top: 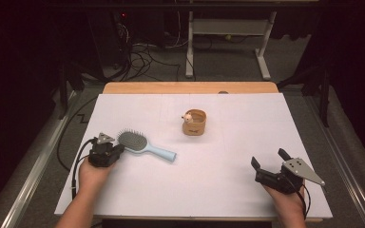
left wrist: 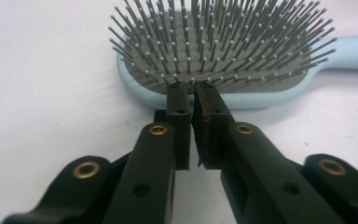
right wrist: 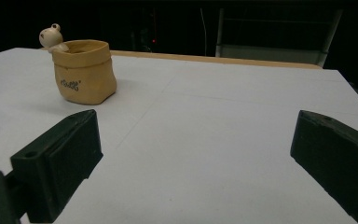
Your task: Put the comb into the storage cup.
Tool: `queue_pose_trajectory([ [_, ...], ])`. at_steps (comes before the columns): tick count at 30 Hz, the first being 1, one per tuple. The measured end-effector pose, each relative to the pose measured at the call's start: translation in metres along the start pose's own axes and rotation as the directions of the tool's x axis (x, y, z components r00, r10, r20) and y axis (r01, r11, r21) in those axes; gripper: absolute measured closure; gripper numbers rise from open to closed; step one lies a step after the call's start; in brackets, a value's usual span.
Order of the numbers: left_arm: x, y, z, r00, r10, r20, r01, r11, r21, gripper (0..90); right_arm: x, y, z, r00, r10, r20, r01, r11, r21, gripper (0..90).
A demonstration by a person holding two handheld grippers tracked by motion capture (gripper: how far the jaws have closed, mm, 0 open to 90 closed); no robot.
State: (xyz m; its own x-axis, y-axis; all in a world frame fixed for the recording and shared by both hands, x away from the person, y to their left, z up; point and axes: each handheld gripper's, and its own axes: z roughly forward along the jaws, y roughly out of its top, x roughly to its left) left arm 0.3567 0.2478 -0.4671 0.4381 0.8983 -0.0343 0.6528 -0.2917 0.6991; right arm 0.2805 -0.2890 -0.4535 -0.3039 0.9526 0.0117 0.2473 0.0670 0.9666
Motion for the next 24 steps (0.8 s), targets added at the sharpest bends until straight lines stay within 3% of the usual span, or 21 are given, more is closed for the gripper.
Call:
queue_pose_trajectory([
  [5, -0.013, -0.003, -0.011, 0.9975, 0.039, 0.059, -0.036, 0.9975, -0.060, 82.3, 0.000, 0.000, -0.001, 1.0000, 0.002, 0.002, -0.002, 1.0000, -0.004, 2.3],
  [7, -0.022, -0.003, -0.015, 0.9940, 0.057, 0.093, -0.049, 0.9950, -0.087, 86.4, 0.000, 0.001, -0.002, 1.0000, 0.001, 0.004, -0.001, 1.0000, -0.005, 2.3],
  [9, -0.032, -0.001, -0.017, 0.9870, 0.068, 0.146, -0.054, 0.9937, -0.098, 88.1, 0.000, 0.001, -0.003, 1.0000, 0.001, 0.005, -0.001, 1.0000, -0.006, 2.3],
  [13, -0.055, 0.008, -0.013, 0.9736, 0.108, 0.201, -0.083, 0.9884, -0.127, 90.0, 0.000, 0.001, -0.003, 1.0000, 0.003, 0.004, -0.003, 1.0000, -0.006, 2.3],
  [17, -0.073, 0.022, -0.001, 0.9689, 0.111, 0.221, -0.081, 0.9870, -0.138, 90.0, 0.001, 0.001, -0.003, 1.0000, 0.001, 0.004, -0.001, 1.0000, -0.008, 2.3],
  [21, -0.083, 0.035, 0.016, 0.9656, 0.081, 0.247, -0.054, 0.9920, -0.115, 90.0, 0.000, 0.001, -0.002, 1.0000, -0.002, -0.001, 0.002, 1.0000, -0.005, 2.3],
  [24, -0.092, 0.043, 0.029, 0.9689, 0.088, 0.231, -0.069, 0.9937, -0.088, 90.0, 0.000, 0.001, -0.002, 1.0000, 0.001, -0.002, -0.001, 1.0000, -0.005, 2.4],
])
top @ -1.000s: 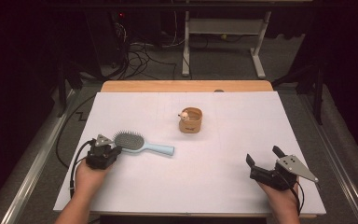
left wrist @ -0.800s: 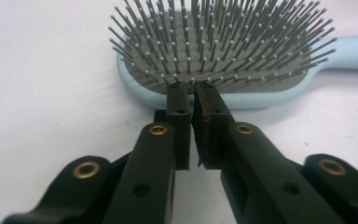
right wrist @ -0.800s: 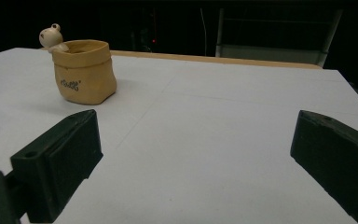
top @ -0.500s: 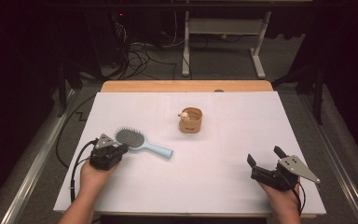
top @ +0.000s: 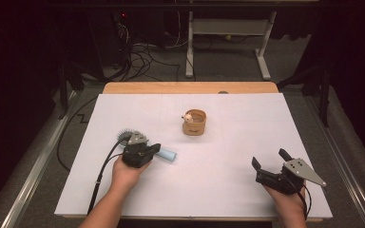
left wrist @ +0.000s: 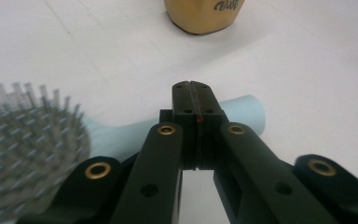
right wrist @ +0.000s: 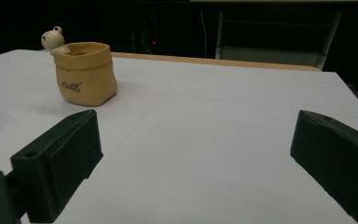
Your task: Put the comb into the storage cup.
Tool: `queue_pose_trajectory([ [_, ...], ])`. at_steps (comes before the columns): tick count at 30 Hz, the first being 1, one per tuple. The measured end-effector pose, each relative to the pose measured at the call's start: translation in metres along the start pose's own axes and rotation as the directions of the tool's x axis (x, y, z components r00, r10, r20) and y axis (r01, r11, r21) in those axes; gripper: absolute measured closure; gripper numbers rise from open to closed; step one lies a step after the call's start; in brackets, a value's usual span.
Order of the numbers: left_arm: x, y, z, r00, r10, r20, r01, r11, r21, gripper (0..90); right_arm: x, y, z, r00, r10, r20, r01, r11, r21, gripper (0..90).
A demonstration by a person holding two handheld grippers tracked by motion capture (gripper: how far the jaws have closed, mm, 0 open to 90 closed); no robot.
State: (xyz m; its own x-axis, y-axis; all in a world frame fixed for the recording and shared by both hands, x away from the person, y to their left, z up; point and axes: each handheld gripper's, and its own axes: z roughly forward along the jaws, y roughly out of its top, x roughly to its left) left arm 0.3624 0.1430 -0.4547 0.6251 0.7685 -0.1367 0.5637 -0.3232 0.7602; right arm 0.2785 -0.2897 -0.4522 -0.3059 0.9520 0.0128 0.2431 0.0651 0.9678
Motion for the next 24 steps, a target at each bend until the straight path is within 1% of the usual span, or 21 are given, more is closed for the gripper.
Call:
queue_pose_trajectory([
  [2, -0.002, 0.005, 0.009, 1.0000, 0.002, -0.004, -0.002, 0.9999, 0.016, 90.0, 0.000, 0.000, 0.000, 1.0000, 0.000, -0.003, 0.000, 1.0000, 0.000, 2.4],
  [5, -0.008, 0.010, 0.019, 0.9998, 0.021, -0.008, -0.020, 0.9987, 0.046, 90.0, -0.001, 0.000, 0.000, 1.0000, -0.004, -0.003, 0.004, 1.0000, -0.003, 2.4],
  [10, -0.015, 0.014, 0.030, 0.9991, 0.037, -0.020, -0.035, 0.9955, 0.088, 90.0, -0.001, 0.000, -0.001, 1.0000, -0.003, -0.003, 0.003, 1.0000, -0.002, 2.4],
  [11, -0.016, 0.015, 0.031, 0.9991, 0.035, -0.025, -0.033, 0.9952, 0.093, 90.0, -0.001, 0.000, -0.001, 1.0000, -0.003, -0.003, 0.003, 1.0000, -0.003, 2.4],
  [13, -0.016, 0.016, 0.033, 0.9994, 0.029, -0.017, -0.027, 0.9941, 0.105, 90.0, -0.001, 0.000, -0.001, 1.0000, -0.003, -0.003, 0.003, 1.0000, -0.004, 2.3],
  [16, -0.015, 0.018, 0.034, 0.9991, 0.027, -0.031, -0.023, 0.9920, 0.124, 90.0, -0.001, 0.000, -0.001, 1.0000, -0.003, -0.004, 0.003, 1.0000, -0.001, 2.4],
  [18, -0.013, 0.018, 0.035, 0.9994, 0.005, -0.033, -0.001, 0.9916, 0.130, 89.2, 0.000, 0.000, -0.001, 1.0000, -0.003, -0.005, 0.003, 1.0000, -0.001, 2.4],
  [19, -0.012, 0.018, 0.035, 0.9995, 0.006, -0.030, -0.001, 0.9906, 0.137, 89.0, 0.000, 0.000, -0.001, 1.0000, -0.004, -0.005, 0.004, 1.0000, -0.002, 2.4],
  [20, -0.012, 0.018, 0.036, 0.9992, 0.010, -0.040, -0.004, 0.9904, 0.138, 89.9, 0.000, 0.000, -0.001, 1.0000, -0.004, -0.004, 0.004, 1.0000, -0.001, 2.4],
  [21, -0.011, 0.018, 0.036, 0.9990, 0.003, -0.044, 0.004, 0.9903, 0.139, 90.0, 0.000, 0.000, -0.001, 1.0000, -0.004, -0.004, 0.004, 1.0000, -0.001, 2.4],
  [22, -0.009, 0.018, 0.036, 0.9991, -0.014, -0.040, 0.020, 0.9901, 0.139, 90.0, 0.000, 0.000, -0.001, 1.0000, -0.004, -0.004, 0.004, 1.0000, -0.002, 2.4],
  [24, -0.008, 0.018, 0.036, 0.9986, -0.026, -0.045, 0.033, 0.9896, 0.140, 90.0, 0.000, 0.000, -0.001, 1.0000, -0.004, -0.004, 0.004, 1.0000, 0.000, 2.4],
])
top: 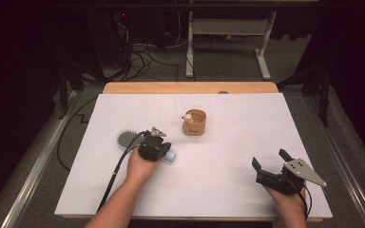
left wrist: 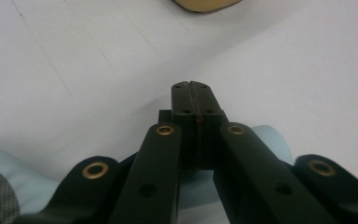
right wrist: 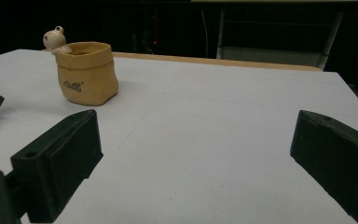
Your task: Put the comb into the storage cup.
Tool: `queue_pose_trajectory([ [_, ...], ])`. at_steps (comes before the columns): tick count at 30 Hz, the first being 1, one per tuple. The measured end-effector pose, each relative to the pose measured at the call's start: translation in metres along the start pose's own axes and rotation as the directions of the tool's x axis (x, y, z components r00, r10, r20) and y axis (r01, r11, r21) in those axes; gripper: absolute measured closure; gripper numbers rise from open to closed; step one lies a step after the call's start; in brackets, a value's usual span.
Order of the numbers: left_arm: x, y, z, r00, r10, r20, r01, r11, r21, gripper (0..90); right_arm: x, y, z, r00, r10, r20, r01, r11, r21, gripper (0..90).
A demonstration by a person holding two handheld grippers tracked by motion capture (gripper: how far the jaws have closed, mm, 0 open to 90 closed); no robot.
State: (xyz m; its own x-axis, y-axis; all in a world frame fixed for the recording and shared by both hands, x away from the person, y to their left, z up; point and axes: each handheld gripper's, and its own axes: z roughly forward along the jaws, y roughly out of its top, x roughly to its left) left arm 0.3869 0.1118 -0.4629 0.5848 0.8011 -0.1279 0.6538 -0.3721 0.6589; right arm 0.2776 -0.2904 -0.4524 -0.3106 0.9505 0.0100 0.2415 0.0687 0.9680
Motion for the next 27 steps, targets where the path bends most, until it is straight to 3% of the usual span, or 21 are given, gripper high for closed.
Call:
queue_pose_trajectory([
  [5, 0.003, -0.002, -0.002, 0.9996, -0.012, 0.025, 0.012, 0.9999, -0.006, 90.0, 0.000, 0.000, 0.000, 1.0000, 0.001, 0.001, -0.001, 1.0000, 0.000, 2.4],
  [9, 0.005, -0.003, -0.004, 0.9993, 0.006, 0.036, -0.006, 0.9998, 0.020, 90.0, -0.001, 0.000, 0.000, 1.0000, 0.004, 0.003, -0.004, 1.0000, 0.001, 2.4],
  [17, 0.011, -0.013, -0.012, 0.9986, -0.005, 0.052, 0.002, 0.9989, 0.046, 90.0, -0.001, 0.000, -0.001, 0.9999, 0.010, 0.003, -0.010, 0.9999, 0.000, 2.4],
  [27, 0.010, -0.041, -0.036, 0.9972, 0.055, 0.051, -0.058, 0.9964, 0.062, 90.0, -0.001, 0.000, -0.001, 0.9998, 0.016, 0.005, -0.016, 0.9999, 0.000, 2.6],
])
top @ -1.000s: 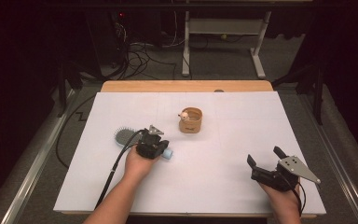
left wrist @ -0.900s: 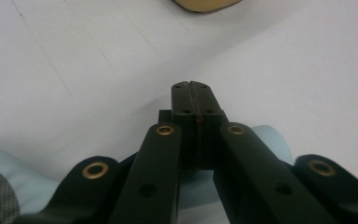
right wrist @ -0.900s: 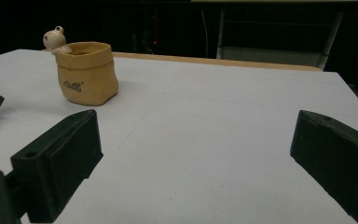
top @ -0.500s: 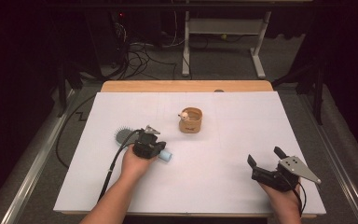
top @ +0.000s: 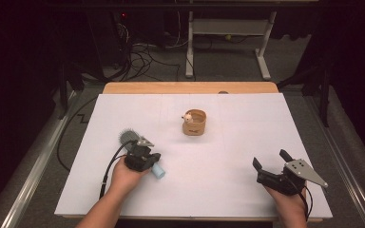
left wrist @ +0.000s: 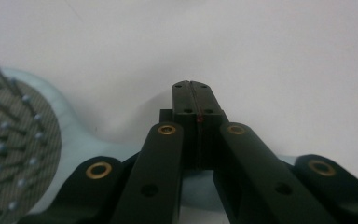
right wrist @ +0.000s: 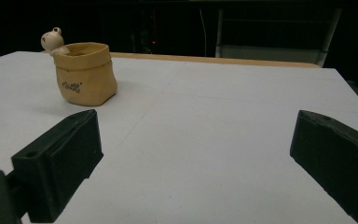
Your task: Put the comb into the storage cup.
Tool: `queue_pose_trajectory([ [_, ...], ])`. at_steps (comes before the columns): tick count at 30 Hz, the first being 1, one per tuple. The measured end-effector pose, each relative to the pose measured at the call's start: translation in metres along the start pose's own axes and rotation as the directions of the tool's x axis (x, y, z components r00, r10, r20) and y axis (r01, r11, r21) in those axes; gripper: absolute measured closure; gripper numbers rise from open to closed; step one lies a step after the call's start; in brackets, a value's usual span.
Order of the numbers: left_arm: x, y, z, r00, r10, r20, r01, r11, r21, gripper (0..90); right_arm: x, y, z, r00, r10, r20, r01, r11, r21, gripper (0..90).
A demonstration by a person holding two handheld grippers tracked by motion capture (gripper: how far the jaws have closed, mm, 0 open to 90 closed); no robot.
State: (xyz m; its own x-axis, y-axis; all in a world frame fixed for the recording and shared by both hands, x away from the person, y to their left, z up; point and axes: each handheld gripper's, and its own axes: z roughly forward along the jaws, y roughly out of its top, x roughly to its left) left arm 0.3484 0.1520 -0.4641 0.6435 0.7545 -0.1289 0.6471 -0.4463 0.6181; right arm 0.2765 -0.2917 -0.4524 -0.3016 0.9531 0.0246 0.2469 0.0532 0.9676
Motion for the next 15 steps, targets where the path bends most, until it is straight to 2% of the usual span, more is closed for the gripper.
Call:
queue_pose_trajectory([
  [3, 0.001, -0.009, -0.007, 1.0000, -0.002, 0.002, 0.002, 1.0000, -0.004, 90.0, 0.000, 0.000, 0.000, 1.0000, -0.002, -0.001, 0.002, 1.0000, 0.000, 2.6],
  [8, 0.001, -0.021, -0.017, 0.9997, 0.021, -0.013, -0.021, 0.9997, 0.009, 90.0, 0.000, 0.000, -0.001, 1.0000, 0.002, 0.002, -0.002, 1.0000, -0.002, 2.6],
  [12, 0.002, -0.030, -0.026, 0.9962, 0.074, -0.044, -0.073, 0.9967, 0.035, 90.0, -0.001, 0.001, -0.001, 1.0000, 0.002, 0.004, -0.002, 1.0000, -0.004, 2.6],
  [15, 0.004, -0.038, -0.033, 0.9952, 0.081, -0.056, -0.078, 0.9958, 0.048, 90.0, -0.001, 0.000, -0.001, 1.0000, 0.002, 0.002, -0.002, 1.0000, 0.000, 2.7],
])
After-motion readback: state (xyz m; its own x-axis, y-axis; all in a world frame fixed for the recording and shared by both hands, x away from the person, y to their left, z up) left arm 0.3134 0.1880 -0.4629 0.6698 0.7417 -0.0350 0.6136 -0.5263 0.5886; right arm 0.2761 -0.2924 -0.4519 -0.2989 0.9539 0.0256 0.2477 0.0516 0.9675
